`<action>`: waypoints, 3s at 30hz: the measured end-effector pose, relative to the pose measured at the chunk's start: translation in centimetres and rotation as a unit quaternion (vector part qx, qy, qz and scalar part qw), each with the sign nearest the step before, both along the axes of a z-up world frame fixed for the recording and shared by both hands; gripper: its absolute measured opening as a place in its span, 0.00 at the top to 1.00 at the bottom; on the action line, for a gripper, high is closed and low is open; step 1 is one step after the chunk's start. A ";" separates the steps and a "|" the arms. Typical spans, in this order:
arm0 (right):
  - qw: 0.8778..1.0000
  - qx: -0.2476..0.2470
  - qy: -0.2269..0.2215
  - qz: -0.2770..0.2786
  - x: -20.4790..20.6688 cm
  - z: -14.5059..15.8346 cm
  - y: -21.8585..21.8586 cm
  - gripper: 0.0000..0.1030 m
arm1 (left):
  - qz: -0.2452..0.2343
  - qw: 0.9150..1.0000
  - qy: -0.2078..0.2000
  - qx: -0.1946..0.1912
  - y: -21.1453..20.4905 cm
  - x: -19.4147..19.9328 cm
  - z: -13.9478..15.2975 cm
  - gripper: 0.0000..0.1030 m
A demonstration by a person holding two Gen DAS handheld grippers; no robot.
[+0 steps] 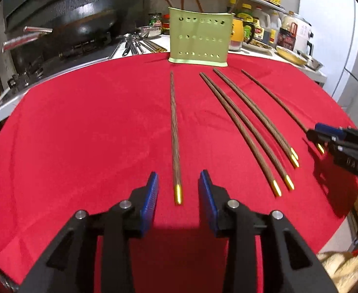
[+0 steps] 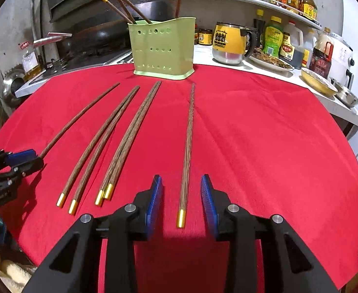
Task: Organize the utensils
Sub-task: 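Close the right tool on the chopstick near its gold tip, then lift the chopstick upright with the right tool toward the green holder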
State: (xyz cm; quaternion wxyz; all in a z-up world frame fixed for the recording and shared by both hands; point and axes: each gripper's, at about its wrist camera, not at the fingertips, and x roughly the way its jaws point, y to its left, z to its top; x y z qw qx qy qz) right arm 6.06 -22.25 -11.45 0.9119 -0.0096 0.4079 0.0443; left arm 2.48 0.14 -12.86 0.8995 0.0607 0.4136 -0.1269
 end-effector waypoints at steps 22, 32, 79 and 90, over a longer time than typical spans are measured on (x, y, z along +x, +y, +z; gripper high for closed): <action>0.999 0.029 -0.016 0.005 -2.2 -0.9 -0.9 0.92 | 0.008 0.999 -0.020 0.027 -1.2 0.1 -0.1 0.84; 0.999 0.017 -0.045 -0.004 -2.5 -1.3 -0.6 0.91 | 0.008 0.999 -0.032 0.004 -1.0 0.5 -0.4 0.84; 0.968 0.049 -0.246 0.013 -0.3 18.8 -0.8 0.93 | 0.011 0.963 -0.256 -0.088 2.7 -0.3 16.0 0.94; 0.976 0.030 -0.214 -0.007 3.2 15.8 -1.4 0.92 | 0.005 0.971 -0.219 -0.094 2.7 2.5 14.0 0.94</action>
